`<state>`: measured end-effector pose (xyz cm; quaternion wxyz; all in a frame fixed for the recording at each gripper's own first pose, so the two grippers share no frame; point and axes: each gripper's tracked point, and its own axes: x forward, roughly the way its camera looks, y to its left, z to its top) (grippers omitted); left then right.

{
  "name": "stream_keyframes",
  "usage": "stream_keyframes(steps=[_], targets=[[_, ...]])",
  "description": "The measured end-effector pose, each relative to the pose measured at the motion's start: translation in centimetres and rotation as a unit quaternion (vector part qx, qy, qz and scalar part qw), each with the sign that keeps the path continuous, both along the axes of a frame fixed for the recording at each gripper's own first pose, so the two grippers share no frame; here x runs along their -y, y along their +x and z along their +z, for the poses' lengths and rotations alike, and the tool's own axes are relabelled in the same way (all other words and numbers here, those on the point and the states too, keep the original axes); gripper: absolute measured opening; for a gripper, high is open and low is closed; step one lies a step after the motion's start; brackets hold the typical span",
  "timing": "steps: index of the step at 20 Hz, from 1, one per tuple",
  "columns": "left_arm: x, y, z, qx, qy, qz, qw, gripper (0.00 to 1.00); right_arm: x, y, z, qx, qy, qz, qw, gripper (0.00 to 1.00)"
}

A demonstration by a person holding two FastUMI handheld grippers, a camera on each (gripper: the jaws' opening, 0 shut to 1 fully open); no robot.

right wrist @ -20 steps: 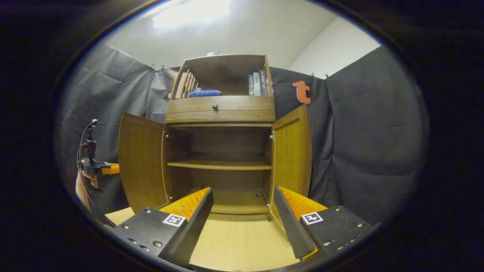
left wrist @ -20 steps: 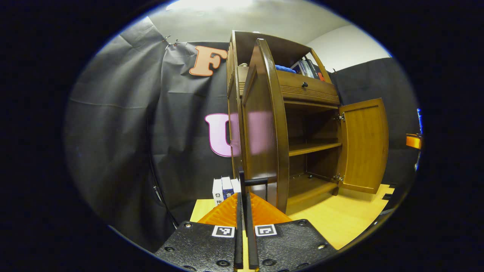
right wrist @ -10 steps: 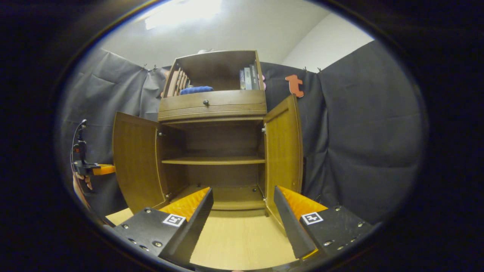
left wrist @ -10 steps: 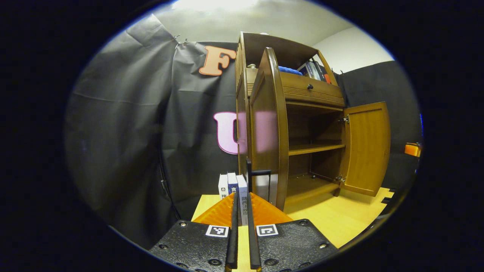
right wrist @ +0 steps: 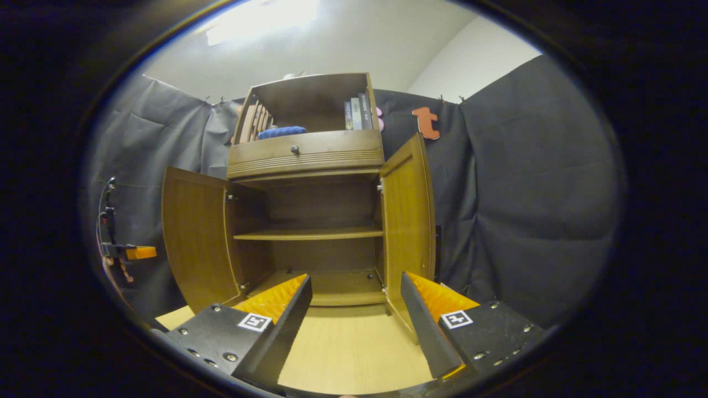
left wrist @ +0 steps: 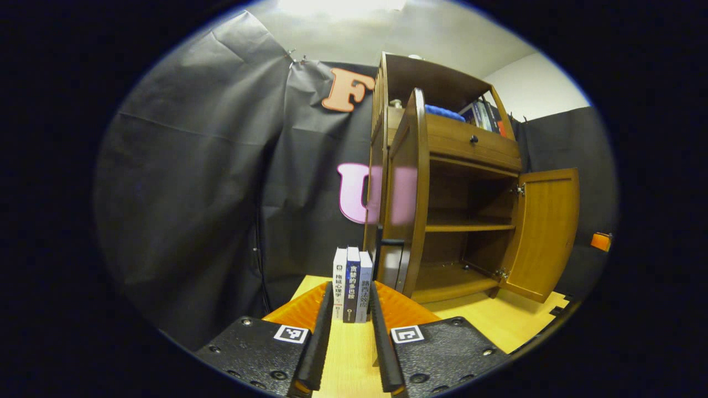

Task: Open the right door of the double-door shoe cabinet with the right hand, and open the left door with the left hand.

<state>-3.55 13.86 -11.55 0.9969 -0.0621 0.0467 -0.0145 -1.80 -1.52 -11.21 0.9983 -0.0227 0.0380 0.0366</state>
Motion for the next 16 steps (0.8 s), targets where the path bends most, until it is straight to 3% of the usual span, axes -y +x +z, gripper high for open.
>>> stream_keyframes(steps=[6, 8, 16], targets=[[3.0, -3.6, 2.6, 0.025, 0.004, 0.013, 1.0, 0.96, 0.9, 0.0, -0.2, 0.002, 0.003, -0.003, 1.0, 0.94], [4.7, -3.9, 3.9, 0.03, 0.007, 0.011, 0.999, 0.9, 1.2, 0.2, -0.1, 0.003, 0.005, -0.006, 1.0, 0.96], [11.2, -2.8, 8.5, 0.072, 0.003, 0.001, 0.997, 0.92, 1.7, -0.1, 0.0, 0.001, 0.033, -0.022, 0.999, 0.96]])
